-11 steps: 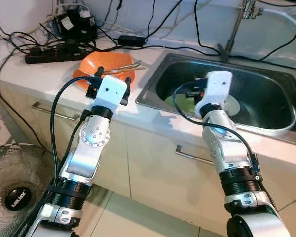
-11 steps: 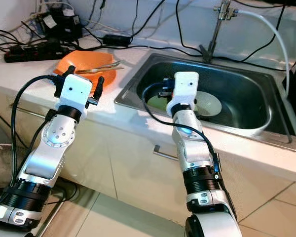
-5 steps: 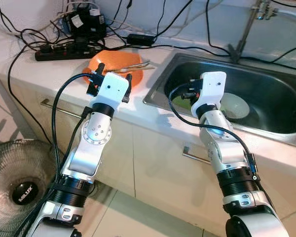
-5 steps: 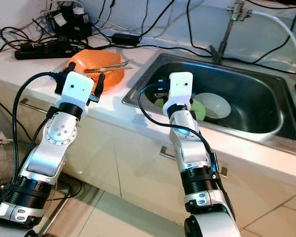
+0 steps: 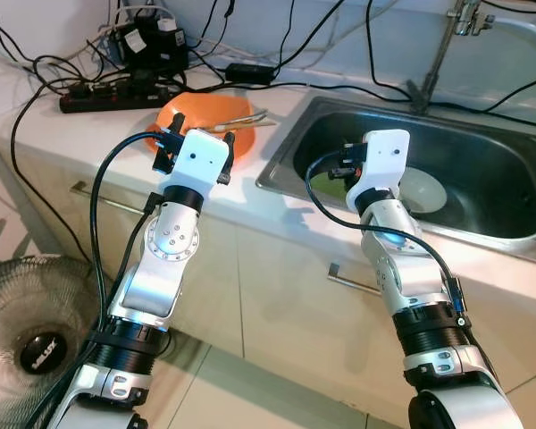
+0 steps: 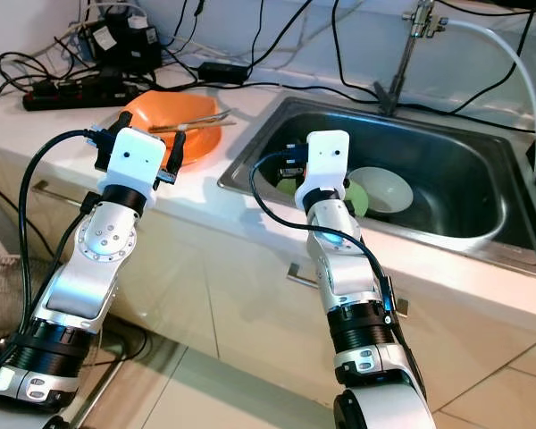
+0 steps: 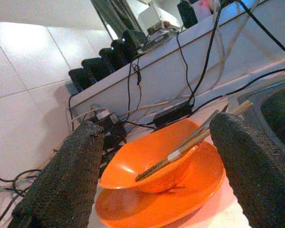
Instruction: Kitchen organization
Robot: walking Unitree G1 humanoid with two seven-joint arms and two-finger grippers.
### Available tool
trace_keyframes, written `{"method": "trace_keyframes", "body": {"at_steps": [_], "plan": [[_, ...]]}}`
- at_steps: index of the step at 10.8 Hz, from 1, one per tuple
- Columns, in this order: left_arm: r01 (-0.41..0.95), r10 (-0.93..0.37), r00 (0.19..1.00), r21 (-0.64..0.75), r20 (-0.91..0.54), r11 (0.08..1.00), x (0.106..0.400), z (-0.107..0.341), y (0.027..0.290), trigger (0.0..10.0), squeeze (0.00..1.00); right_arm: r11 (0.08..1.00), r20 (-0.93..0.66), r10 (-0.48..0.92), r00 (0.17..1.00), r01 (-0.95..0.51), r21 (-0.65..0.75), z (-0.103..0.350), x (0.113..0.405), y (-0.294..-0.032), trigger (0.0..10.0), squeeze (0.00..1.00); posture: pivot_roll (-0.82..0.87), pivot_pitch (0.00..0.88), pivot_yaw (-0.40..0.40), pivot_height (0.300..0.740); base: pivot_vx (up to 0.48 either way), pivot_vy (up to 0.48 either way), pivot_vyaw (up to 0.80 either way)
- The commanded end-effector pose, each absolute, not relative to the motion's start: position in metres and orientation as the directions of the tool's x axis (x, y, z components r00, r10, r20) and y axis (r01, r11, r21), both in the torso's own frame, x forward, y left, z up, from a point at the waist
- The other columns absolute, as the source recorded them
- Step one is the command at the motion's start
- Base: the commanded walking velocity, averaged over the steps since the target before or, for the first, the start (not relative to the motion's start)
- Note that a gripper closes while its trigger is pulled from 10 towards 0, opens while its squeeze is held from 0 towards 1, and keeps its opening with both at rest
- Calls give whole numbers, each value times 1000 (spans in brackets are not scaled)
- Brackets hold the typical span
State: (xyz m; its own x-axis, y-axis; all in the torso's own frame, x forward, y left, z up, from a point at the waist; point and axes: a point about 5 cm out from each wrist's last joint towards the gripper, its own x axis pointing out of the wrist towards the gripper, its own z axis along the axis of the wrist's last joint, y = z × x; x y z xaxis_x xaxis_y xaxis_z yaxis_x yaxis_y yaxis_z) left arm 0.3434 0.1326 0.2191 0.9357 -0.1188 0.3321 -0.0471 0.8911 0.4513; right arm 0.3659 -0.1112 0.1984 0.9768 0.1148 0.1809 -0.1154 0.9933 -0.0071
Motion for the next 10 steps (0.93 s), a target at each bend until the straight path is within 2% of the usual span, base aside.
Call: {"method": "trace_keyframes", "body": {"at_steps": [1,10], "plan": [[-64,-102,936,449,337,891,344,221,133,10000,0,994,156,112,981,-113,-5,193,366,-114,10000,0,173,30,3,740,0,0,0],[-83,-80,937,441,340,894,344,223,135,10000,0,993,153,113,982,-114,-2,193,366,-113,10000,0,177,34,1,740,33,0,0]]}}
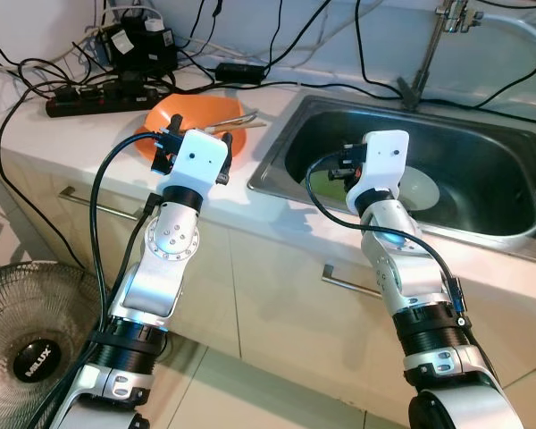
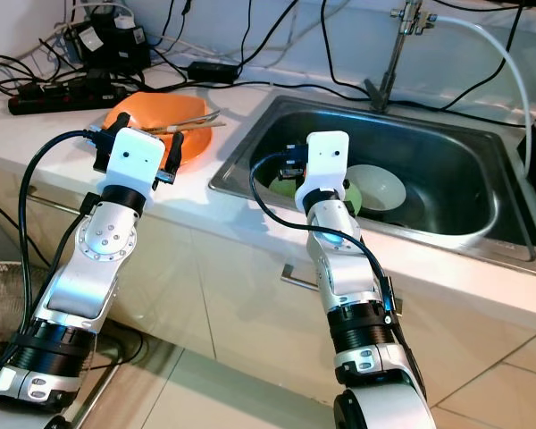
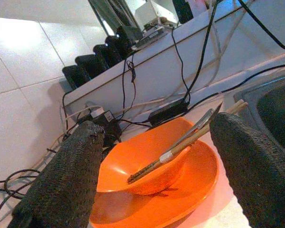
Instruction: Kitchen organization
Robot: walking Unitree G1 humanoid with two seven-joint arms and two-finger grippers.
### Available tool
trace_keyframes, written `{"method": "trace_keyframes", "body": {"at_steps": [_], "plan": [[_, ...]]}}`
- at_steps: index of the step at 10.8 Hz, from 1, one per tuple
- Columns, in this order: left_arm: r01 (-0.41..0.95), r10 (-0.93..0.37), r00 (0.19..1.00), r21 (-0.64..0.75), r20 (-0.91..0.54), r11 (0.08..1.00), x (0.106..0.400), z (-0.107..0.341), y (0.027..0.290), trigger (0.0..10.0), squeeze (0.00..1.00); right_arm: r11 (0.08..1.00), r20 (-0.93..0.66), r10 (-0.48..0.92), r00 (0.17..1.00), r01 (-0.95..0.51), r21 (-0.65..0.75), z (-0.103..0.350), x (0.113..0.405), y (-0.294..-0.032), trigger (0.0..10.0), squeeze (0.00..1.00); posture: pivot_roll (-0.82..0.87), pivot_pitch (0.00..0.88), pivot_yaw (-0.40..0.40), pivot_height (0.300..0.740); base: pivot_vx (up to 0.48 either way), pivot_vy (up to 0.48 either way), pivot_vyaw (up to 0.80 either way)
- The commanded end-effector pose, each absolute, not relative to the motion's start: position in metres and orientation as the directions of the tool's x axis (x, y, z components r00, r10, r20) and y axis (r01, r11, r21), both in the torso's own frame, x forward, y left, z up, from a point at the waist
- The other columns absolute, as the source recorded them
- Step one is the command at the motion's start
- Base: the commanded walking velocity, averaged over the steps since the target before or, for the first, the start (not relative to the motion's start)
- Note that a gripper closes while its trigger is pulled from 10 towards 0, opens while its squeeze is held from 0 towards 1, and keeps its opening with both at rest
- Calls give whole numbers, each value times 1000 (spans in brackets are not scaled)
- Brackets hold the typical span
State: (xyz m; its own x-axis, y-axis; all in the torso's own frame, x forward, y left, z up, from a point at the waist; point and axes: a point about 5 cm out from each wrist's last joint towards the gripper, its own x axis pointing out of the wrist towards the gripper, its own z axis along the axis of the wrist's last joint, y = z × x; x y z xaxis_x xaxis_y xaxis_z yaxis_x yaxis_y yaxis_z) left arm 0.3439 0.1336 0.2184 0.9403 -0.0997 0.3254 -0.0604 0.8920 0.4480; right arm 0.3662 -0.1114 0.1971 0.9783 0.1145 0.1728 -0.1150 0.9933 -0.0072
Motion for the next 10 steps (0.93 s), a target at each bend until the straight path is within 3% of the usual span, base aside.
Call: {"method": "trace_keyframes", "body": {"at_steps": [1,5,10], "plan": [[-86,-77,938,440,339,894,344,223,136,10000,0,993,153,113,982,-114,-2,193,366,-113,10000,0,177,33,1,740,0,0,0],[-94,-69,937,437,342,895,345,224,137,10000,0,993,152,114,982,-116,-1,193,366,-113,10000,0,180,33,-1,740,0,0,0],[-98,-63,937,432,343,896,345,224,138,10000,0,993,151,113,982,-115,1,192,366,-112,10000,0,180,33,0,740,234,0,0]]}}
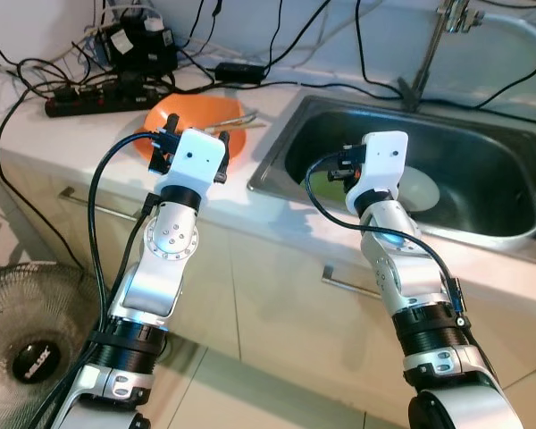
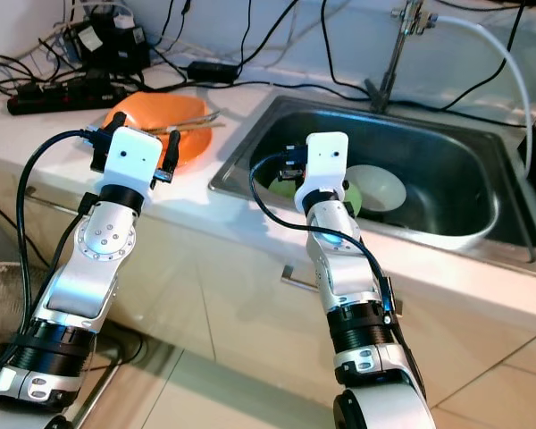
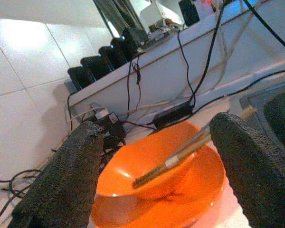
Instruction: Kitchen organization
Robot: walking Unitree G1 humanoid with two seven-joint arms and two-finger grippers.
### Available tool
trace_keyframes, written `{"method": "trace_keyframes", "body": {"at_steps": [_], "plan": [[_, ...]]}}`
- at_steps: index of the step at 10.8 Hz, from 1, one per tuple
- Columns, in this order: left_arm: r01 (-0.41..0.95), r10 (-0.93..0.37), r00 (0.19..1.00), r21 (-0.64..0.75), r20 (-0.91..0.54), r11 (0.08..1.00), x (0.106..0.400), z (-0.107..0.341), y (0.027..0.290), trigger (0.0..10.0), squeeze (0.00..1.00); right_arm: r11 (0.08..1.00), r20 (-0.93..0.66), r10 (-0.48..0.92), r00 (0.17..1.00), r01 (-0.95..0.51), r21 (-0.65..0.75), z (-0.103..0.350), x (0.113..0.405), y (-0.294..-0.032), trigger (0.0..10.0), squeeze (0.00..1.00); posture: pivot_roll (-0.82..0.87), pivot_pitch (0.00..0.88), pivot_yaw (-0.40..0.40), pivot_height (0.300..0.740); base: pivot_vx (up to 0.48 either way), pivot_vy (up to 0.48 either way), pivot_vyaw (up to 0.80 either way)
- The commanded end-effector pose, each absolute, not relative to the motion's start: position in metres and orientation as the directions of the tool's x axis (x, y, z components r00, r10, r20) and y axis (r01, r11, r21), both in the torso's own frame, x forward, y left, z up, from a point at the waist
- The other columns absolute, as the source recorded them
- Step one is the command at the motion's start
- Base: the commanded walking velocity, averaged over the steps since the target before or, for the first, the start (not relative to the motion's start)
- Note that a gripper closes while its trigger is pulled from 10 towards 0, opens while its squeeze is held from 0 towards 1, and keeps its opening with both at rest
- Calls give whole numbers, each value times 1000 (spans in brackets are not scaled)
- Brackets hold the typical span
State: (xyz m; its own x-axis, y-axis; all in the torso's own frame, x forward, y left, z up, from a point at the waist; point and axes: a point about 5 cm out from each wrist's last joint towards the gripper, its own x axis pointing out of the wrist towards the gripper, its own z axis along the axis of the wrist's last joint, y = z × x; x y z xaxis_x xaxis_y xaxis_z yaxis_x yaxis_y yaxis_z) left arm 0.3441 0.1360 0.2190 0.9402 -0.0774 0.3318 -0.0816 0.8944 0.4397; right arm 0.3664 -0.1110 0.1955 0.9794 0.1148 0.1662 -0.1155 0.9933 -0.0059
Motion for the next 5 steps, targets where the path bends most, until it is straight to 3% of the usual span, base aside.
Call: {"method": "trace_keyframes", "body": {"at_steps": [1,5], "plan": [[-101,-60,937,431,344,896,345,224,138,10000,0,993,152,114,982,-116,1,192,366,-112,10000,0,180,33,0,740,259,0,0],[-102,-59,937,431,344,896,345,224,138,10000,0,993,151,116,982,-118,1,192,366,-112,10000,0,179,29,-1,740,287,0,0]]}}
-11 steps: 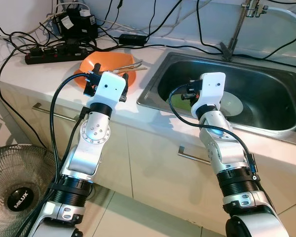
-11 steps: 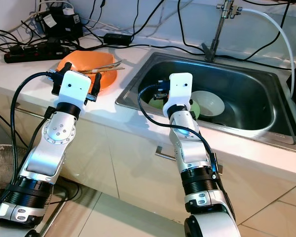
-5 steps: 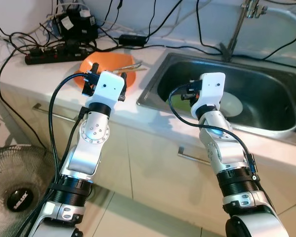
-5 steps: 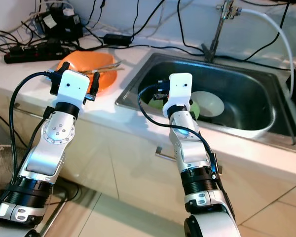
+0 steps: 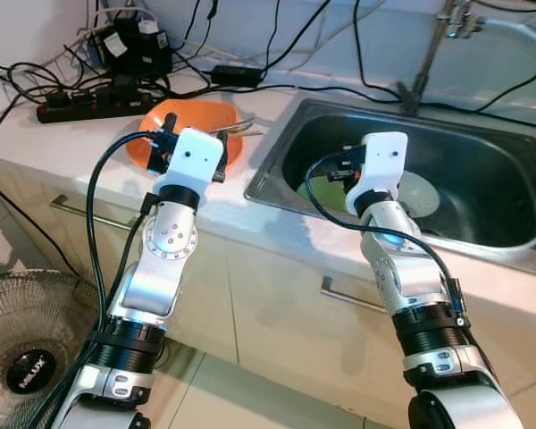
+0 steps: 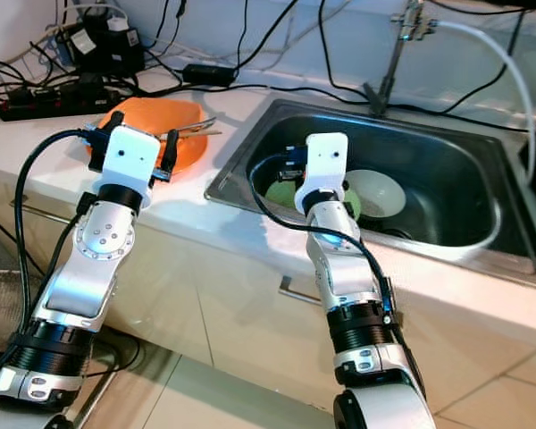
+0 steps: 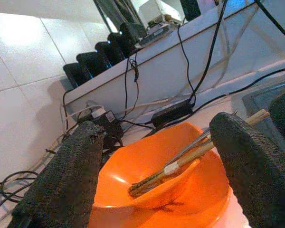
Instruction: Kitchen organization
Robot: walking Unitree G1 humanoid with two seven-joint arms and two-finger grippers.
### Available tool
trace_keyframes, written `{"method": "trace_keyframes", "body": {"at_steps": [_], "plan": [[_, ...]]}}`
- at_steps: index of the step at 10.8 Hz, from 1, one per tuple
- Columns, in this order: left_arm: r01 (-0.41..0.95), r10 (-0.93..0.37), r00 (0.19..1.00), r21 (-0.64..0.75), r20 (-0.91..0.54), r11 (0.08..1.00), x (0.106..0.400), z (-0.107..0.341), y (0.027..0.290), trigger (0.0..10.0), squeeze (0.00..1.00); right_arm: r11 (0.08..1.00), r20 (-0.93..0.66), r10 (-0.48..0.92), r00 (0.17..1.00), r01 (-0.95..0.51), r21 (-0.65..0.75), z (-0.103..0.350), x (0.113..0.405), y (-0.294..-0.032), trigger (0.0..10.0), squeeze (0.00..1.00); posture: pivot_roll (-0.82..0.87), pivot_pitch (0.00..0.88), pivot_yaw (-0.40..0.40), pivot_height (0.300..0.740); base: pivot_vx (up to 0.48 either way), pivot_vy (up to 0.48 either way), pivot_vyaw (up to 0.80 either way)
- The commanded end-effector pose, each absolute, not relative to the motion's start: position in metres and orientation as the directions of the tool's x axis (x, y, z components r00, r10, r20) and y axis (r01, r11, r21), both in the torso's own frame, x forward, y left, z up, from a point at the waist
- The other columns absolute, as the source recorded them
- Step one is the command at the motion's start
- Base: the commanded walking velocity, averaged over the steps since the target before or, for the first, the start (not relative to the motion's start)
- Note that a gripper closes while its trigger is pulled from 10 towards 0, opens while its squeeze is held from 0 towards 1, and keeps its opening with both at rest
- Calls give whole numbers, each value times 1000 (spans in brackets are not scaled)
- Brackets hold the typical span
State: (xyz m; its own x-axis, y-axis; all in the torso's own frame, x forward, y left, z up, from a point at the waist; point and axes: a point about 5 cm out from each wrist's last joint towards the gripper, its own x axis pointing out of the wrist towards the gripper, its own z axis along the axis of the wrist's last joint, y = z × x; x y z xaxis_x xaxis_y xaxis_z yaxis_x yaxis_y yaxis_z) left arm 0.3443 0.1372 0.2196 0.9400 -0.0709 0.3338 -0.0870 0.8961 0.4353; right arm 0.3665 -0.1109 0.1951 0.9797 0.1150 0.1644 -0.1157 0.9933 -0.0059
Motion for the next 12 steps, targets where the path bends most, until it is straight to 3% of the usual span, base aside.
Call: {"method": "trace_keyframes", "body": {"at_steps": [1,12], "plan": [[-102,-59,937,431,345,896,345,224,138,10000,0,993,151,117,982,-118,1,192,366,-112,10000,0,179,29,-1,740,262,0,0],[-115,-43,938,424,345,898,345,225,140,10000,0,993,146,117,982,-118,1,191,367,-111,10000,0,181,30,-3,740,272,0,0]]}}
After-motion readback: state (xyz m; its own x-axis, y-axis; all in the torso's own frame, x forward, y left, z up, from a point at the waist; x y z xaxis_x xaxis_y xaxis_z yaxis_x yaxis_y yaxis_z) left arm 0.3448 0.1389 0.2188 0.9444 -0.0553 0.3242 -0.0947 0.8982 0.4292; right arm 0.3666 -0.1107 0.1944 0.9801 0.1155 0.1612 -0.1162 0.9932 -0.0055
